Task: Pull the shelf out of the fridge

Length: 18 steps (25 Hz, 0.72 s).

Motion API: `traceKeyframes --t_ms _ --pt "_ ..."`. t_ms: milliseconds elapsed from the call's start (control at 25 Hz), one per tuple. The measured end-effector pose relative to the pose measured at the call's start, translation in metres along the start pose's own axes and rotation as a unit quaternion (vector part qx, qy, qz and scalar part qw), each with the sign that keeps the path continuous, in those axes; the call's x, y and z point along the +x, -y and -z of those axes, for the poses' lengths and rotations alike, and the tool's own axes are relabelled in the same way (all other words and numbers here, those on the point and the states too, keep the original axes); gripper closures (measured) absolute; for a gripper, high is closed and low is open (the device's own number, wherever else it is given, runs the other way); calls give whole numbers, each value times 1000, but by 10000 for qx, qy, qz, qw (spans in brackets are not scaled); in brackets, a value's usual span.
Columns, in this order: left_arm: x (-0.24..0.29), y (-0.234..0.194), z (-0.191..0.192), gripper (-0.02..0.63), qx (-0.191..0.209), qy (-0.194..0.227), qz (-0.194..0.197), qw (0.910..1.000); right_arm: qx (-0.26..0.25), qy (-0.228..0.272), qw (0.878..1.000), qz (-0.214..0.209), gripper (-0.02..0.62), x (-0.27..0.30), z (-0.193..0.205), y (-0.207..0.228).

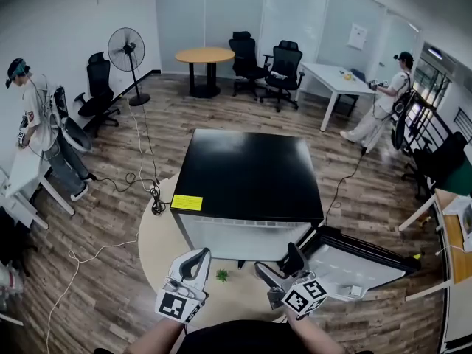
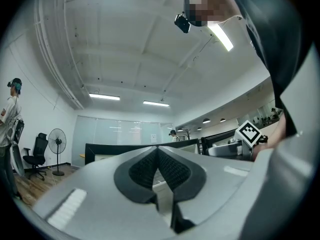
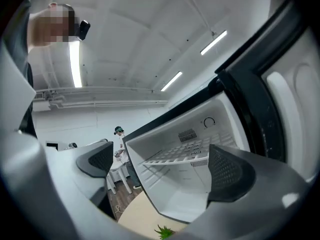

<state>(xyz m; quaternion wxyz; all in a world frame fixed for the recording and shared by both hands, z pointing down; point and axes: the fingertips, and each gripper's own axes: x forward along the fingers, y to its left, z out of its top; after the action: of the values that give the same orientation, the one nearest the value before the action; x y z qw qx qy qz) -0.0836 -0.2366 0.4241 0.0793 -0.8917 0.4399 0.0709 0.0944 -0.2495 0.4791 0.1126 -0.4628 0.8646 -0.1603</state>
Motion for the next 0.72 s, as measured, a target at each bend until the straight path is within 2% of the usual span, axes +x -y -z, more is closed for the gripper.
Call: traceKeyframes --t_ms 240,400,560,720 --pt "-2 -1 3 607 -21 -61 -63 10000 800 -22 9968 2 0 26 12 13" --pt "-4 -9 1 607 24 -45 -155 9999 1452 40 9894 68 2 37 19 26" --pt "-7 -17 2 607 18 -76 -274 9996 2162 -18 9763 39 4 51 30 35" --pt "-12 -18 6 607 -36 -149 -333 9993 2976 113 9546 -87 5 69 34 42"
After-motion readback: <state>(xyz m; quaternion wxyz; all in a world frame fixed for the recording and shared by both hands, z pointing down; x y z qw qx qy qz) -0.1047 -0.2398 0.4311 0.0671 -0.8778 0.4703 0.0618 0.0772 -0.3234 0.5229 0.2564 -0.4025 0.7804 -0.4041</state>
